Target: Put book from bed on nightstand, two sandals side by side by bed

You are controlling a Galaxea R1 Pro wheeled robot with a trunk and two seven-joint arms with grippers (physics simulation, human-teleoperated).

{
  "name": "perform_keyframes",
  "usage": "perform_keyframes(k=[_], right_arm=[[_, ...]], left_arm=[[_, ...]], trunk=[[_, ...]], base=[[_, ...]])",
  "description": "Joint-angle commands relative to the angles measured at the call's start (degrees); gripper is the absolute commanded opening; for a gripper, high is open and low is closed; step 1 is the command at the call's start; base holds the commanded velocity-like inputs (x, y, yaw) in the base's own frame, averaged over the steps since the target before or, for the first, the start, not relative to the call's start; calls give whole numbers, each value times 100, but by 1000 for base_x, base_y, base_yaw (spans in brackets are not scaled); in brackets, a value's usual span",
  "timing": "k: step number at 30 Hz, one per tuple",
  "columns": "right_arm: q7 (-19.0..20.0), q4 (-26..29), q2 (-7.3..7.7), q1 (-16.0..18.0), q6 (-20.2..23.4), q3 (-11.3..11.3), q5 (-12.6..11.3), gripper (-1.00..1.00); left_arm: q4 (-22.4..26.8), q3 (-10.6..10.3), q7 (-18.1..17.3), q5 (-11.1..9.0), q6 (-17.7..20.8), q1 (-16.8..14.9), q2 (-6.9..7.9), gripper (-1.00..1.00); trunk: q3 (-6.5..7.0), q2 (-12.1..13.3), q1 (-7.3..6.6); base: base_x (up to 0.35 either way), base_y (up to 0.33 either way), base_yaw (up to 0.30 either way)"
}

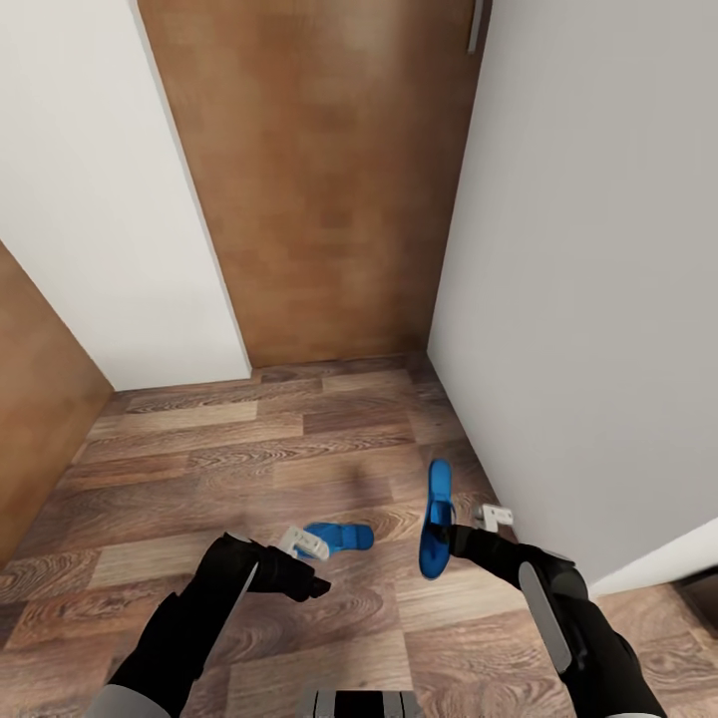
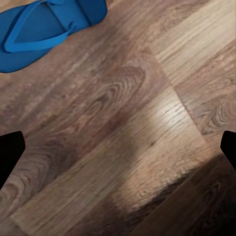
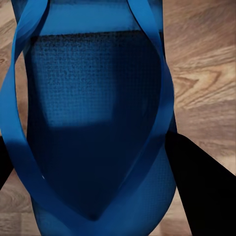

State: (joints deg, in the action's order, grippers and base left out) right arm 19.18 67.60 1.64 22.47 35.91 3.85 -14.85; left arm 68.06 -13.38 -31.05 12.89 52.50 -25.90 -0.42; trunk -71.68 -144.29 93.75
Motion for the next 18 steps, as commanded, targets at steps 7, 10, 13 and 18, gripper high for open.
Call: perform_keyframes(k=[7, 10, 13, 18], right_arm=[[-12, -8, -33, 3, 18, -43, 35, -100], [-6, -9, -33, 3, 18, -41, 38, -100], [-3, 1, -29, 4, 24, -30, 36, -100], [16, 342, 7, 3, 28, 16, 13, -100]], left_arm=[[3, 35, -87, -27, 17, -3, -13, 100], [-21, 103, -87, -210, -18, -3, -14, 100], [-25, 116, -86, -303, -30, -3, -16, 100], [-21, 124, -81, -513, -37, -3, -20, 100]], trunk=[[-160, -12, 17], [-227, -16, 24], [-293, -20, 32], [-404, -26, 45]], base=[[0, 0, 0], [0, 0, 0], [0, 0, 0], [0, 0, 0]])
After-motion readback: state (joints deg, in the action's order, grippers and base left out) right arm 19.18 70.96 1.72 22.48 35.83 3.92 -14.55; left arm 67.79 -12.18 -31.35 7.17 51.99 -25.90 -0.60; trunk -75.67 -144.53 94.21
